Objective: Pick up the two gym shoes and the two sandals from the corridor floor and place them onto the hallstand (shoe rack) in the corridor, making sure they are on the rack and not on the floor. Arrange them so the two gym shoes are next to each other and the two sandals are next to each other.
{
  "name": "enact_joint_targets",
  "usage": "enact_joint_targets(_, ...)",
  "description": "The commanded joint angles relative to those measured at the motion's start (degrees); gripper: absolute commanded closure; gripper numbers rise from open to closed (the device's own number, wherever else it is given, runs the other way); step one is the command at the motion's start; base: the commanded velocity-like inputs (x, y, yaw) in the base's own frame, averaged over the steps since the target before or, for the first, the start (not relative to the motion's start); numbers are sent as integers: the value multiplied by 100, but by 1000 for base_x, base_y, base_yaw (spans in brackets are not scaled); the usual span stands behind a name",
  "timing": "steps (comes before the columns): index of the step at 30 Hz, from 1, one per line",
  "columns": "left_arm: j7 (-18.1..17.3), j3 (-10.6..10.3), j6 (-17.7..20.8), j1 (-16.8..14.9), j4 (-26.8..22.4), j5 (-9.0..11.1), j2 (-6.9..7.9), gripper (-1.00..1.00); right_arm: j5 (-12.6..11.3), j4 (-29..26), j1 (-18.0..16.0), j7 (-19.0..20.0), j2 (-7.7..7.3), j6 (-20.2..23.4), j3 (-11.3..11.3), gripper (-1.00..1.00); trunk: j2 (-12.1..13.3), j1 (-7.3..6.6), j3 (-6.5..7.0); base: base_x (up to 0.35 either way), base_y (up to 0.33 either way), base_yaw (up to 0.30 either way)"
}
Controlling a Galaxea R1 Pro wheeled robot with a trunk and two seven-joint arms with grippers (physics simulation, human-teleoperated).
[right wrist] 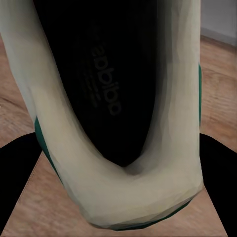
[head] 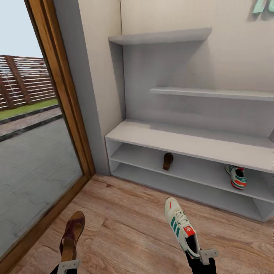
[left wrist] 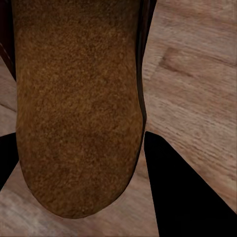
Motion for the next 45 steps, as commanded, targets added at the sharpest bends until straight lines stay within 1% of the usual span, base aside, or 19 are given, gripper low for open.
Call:
enact_joint_targets(1, -2, 50, -16, -3, 3, -80, -3, 100, 38, 6, -5, 23, 0, -19, -51, 100, -2, 0, -2, 92, 299, -263)
enact_joint_targets(12, -2, 48, -16, -1, 3, -85, -3, 100, 38, 6, -5, 23, 0, -19, -50, 100, -2, 0, 24, 91, 274, -263)
enact_joint_targets(41, -2, 48, -16, -1, 3, -86, -3, 100, 38, 6, -5, 23, 0, -19, -51, 100, -2, 0, 94, 4, 8, -263)
enact_joint_targets(45, -2, 48, -16, -1, 3, -78, -3, 100, 38, 6, -5, 23, 0, -19, -50, 100, -2, 0, 102, 61, 174, -256)
